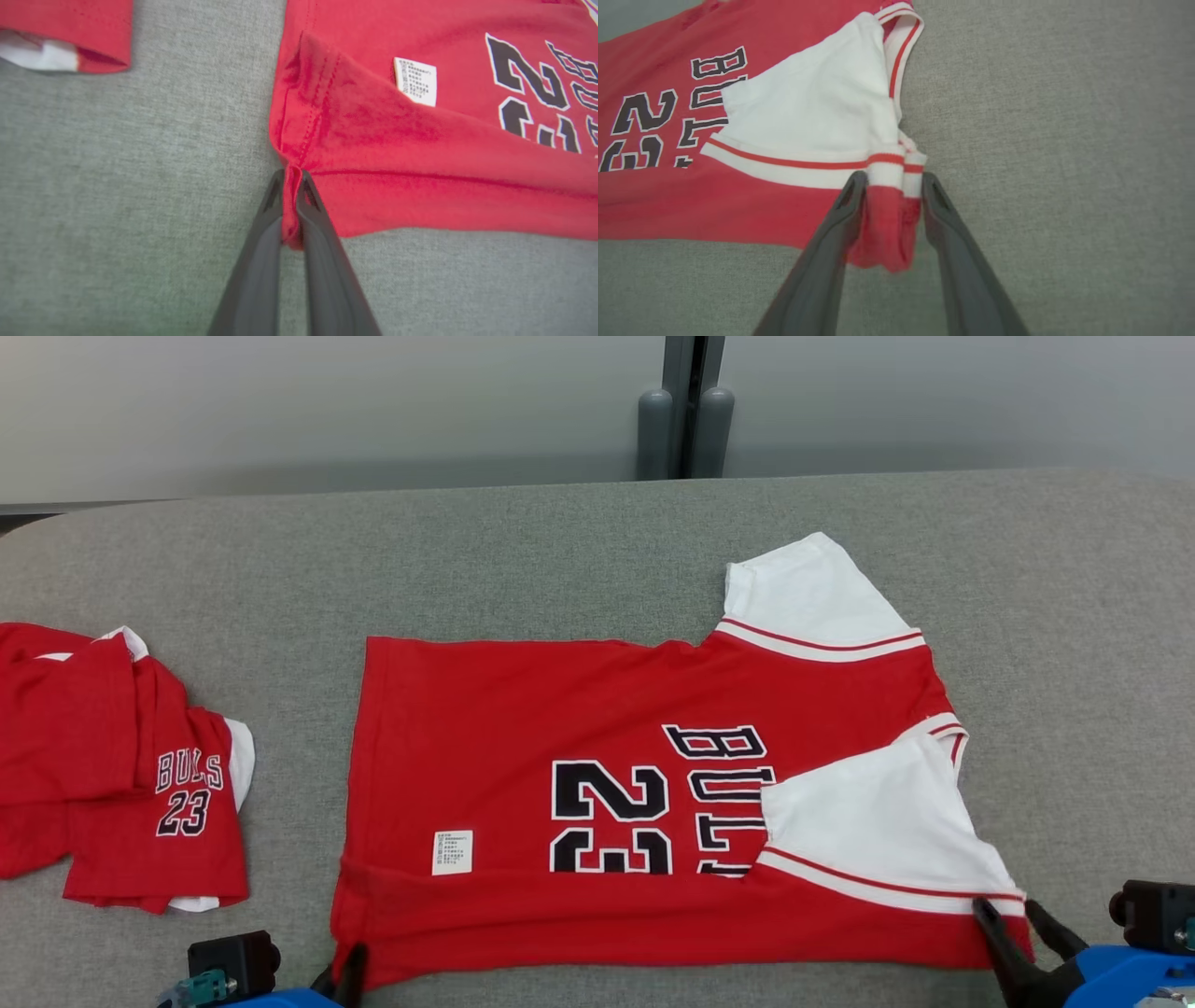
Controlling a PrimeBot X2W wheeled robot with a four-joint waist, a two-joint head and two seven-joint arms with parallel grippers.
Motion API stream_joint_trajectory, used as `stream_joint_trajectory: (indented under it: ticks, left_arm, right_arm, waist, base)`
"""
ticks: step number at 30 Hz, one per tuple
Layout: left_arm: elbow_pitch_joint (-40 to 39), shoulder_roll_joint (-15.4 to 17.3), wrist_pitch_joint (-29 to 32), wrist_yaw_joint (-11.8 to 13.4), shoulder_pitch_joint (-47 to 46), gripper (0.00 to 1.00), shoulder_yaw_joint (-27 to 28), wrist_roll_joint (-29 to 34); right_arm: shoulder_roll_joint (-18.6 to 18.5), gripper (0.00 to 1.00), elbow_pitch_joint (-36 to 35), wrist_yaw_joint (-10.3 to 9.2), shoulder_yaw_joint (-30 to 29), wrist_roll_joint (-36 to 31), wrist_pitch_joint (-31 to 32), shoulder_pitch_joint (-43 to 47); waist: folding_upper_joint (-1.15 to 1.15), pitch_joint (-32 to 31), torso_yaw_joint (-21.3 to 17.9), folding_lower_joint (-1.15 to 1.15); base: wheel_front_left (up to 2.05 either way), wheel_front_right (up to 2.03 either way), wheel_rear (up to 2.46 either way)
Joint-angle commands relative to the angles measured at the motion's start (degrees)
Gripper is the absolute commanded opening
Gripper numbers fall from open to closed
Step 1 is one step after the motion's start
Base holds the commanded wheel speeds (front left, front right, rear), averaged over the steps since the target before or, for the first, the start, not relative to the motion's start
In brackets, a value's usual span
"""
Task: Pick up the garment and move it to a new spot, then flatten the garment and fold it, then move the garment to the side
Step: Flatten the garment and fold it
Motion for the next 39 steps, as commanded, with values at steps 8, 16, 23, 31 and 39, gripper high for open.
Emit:
stream_joint_trajectory:
  ticks: [8, 16, 23, 31, 39]
  left_arm:
    - [-2.46, 2.85, 1.6, -0.63, -0.72, 1.0, 0.4, 0.2]
    - [-3.72, 5.66, 6.32, -1.33, -12.04, 1.0, 0.18, 3.31]
    - [4.49, 1.97, 12.37, -3.14, -28.66, 1.0, -1.11, 4.12]
    - [14.81, -0.52, 15.31, -5.0, -40.37, 1.0, -1.58, 4.58]
    - [24.87, -3.03, 14.94, -7.99, -47.97, 1.0, -2.43, 4.81]
  right_arm:
    - [-0.2, 1.0, -3.07, 0.01, 0.41, -3.36, 0.83, -4.95]
    - [-0.84, 1.0, -5.94, 0.01, 2.42, -8.28, 5.74, -15.14]
    - [-7.12, 1.0, 2.79, 0.0, 8.96, -6.9, 10.78, -30.98]
    - [-9.55, 1.0, 10.13, 0.0, 13.38, -4.26, 12.34, -43.65]
    - [-11.0, 1.0, 15.97, 0.0, 16.98, -4.21, 10.76, -51.88]
  waist:
    - [0.0, -0.1, -0.04, 0.0]
    - [0.0, 1.45, 0.33, 0.0]
    - [0.0, 5.56, -0.13, 0.0]
    - [0.0, 10.53, -0.71, 0.0]
    - [0.0, 15.33, -1.4, 0.0]
  base:
    - [0.0, 0.0, 0.0]
    - [0.0, 0.0, 0.0]
    - [0.0, 0.0, 0.0]
    - [0.0, 0.0, 0.0]
    - [0.0, 0.0, 0.0]
